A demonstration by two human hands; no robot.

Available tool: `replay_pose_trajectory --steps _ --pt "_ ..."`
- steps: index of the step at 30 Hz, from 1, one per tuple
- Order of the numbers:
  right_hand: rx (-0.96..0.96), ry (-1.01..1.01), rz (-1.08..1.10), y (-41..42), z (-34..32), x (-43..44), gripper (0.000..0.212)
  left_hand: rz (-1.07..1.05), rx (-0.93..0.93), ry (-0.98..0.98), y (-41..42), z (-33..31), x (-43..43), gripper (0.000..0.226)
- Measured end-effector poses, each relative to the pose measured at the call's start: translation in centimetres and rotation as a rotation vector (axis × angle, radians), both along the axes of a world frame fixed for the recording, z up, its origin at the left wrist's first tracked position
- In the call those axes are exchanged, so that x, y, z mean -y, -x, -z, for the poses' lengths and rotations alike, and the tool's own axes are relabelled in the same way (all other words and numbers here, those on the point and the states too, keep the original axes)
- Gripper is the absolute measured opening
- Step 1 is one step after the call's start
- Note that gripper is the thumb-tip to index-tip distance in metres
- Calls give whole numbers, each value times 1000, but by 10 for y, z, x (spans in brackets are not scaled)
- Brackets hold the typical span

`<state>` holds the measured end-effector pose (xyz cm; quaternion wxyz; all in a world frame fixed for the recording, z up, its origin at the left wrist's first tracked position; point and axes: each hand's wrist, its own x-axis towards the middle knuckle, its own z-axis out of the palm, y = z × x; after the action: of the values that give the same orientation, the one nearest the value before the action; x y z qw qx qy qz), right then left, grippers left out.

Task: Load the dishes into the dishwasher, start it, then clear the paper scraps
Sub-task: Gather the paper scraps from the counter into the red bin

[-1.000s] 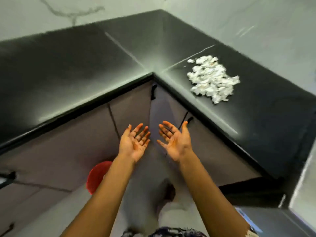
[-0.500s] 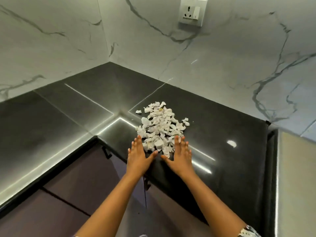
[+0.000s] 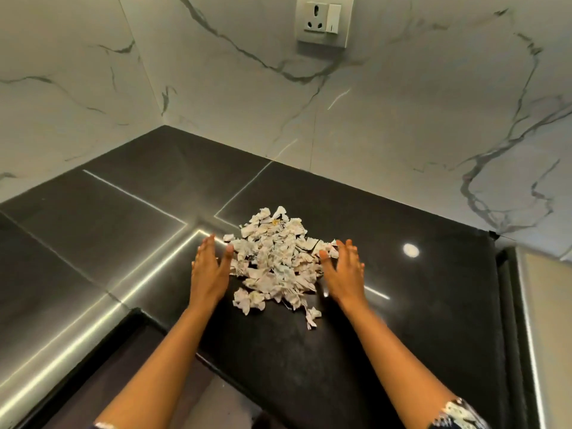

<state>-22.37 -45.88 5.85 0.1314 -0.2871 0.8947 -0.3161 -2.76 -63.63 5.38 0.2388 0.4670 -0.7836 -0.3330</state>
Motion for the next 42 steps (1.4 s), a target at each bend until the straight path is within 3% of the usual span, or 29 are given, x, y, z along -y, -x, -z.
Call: replay_pose_trajectory --steps 2,5,7,10,13,16,20,23,26,29,32,34,38,42 --pt "20 -108 6 18 3 18 68 27 52 -70 19 -1 27 89" --pt "55 -161 -176 26 1 49 65 300 143 -27 48 -7 40 102" --pt "142 -16 -164 32 -9 64 56 414 79 -106 61 -8 49 113" --pt "302 241 -6 49 -33 86 52 398 -53 -231 84 -13 74 114" --pt "387 31 -227 66 -37 124 58 486 19 -289 120 -24 94 107" --pt "305 -133 -414 73 -24 146 64 620 105 -219 136 -24 101 102" --pt "312 -137 -564 66 -19 120 73 701 69 -257 107 -15 97 85" --pt "444 -63 -511 53 -29 88 56 732 27 -371 85 -26 90 87" --pt "300 150 -273 40 -32 49 48 586 -62 -351 59 -31 84 93" --pt "117 292 50 15 -18 15 47 307 -163 -309 33 -20 64 58" --pt "151 222 11 -19 3 21 69 300 -245 -328 38 -14 20 52" --pt "129 205 -32 -34 9 41 73 231 -312 -319 51 -15 -5 53" --pt "216 381 86 -49 8 73 46 141 -432 -397 71 -11 -31 38" --pt "423 580 167 -54 -9 91 23 57 -576 -535 87 -20 -39 34"
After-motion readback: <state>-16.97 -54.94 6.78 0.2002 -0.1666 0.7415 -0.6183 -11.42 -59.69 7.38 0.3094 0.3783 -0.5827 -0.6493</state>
